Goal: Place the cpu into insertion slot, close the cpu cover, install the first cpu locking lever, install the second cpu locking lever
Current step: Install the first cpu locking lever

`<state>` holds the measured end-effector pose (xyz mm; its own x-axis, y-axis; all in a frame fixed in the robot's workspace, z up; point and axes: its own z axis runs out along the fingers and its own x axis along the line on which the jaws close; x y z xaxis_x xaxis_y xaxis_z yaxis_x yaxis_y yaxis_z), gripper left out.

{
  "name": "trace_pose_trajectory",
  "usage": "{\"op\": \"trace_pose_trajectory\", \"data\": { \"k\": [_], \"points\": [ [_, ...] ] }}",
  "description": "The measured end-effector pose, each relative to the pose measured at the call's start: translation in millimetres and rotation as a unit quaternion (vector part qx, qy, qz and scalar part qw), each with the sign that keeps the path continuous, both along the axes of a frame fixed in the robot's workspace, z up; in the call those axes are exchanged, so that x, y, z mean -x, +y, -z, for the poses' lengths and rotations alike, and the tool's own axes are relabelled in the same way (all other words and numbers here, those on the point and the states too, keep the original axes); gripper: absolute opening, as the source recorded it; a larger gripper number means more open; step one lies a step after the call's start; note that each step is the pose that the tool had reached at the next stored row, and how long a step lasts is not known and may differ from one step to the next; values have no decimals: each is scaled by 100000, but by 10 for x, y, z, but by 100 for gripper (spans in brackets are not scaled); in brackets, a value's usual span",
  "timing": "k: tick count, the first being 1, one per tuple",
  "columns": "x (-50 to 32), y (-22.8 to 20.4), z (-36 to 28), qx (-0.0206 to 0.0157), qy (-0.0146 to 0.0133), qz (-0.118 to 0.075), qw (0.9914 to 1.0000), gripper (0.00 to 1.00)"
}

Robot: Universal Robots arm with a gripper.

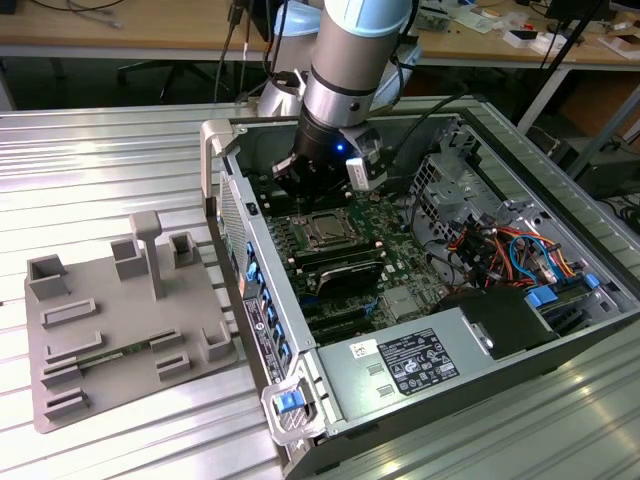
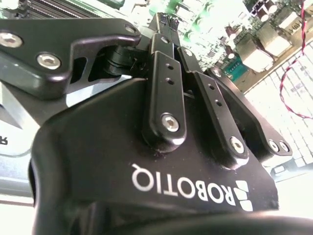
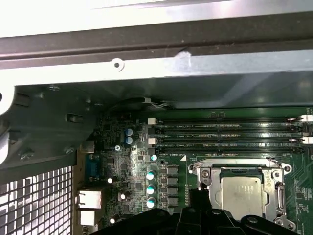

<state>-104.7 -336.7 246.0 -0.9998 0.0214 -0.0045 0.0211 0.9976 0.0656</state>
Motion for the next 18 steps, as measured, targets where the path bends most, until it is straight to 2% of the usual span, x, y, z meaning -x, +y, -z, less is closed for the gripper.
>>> {"op": "trace_pose_trajectory", "data": {
  "k": [3,10,16,18],
  "points": [
    [23,0,-55,-6,-102,-4,100000,11],
    [86,10,-62,-63,-136,-717,99997,11],
    [119,86,-62,-81,-135,-1067,99994,11],
    [138,96,-62,-107,-136,-1101,99994,11]
  ]
}}
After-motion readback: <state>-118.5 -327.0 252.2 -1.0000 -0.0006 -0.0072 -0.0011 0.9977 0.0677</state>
